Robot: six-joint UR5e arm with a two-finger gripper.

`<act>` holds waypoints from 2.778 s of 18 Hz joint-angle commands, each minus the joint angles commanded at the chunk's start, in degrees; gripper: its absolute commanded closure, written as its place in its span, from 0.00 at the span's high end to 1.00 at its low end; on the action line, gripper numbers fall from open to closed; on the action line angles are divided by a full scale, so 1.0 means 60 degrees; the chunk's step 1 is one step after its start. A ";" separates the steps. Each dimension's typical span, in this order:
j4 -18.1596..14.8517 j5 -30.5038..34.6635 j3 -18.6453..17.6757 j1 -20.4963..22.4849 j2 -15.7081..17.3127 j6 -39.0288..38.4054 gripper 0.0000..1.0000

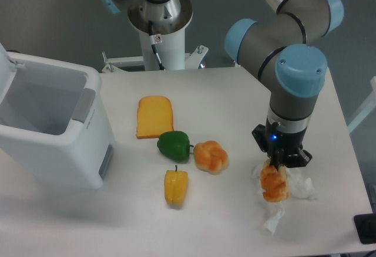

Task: Place the square bread in the trash can
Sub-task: 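Lift the orange bread bun off the tissue with the gripper, then carry the held bun over the table to above the white trash bin, then lower the bun into the bin and open the gripper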

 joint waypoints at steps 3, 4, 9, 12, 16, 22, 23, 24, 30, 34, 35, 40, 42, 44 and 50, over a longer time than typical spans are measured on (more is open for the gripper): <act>0.0015 -0.0088 0.0058 -0.0073 0.0190 -0.0015 0.17; 0.0015 -0.0117 0.0073 -0.0088 0.0278 -0.0058 0.17; 0.0044 -0.0937 0.0205 -0.0248 0.0540 -0.0132 0.17; -0.0102 -0.1259 -0.0014 -0.0424 0.1199 -0.0409 0.17; -0.0132 -0.2062 -0.0555 -0.0688 0.2005 -0.0993 0.18; -0.0161 -0.3632 -0.0966 -0.1434 0.3425 -0.3103 0.18; -0.0161 -0.3734 -0.1098 -0.1711 0.3660 -0.3439 0.18; -0.0146 -0.3822 -0.1273 -0.2004 0.3880 -0.3820 0.18; -0.0146 -0.3824 -0.2474 -0.3689 0.4760 -0.4673 0.18; -0.0146 -0.3824 -0.2857 -0.4539 0.4893 -0.5784 0.26; -0.0132 -0.3823 -0.2871 -0.4701 0.4893 -0.5815 0.28; -0.0073 -0.3809 -0.2872 -0.4776 0.4805 -0.5728 0.90; -0.0088 -0.3809 -0.2872 -0.4775 0.4834 -0.5713 1.00; -0.0117 -0.3794 -0.2886 -0.4776 0.4849 -0.5713 1.00; -0.0219 -0.3780 -0.3208 -0.4790 0.4834 -0.5713 1.00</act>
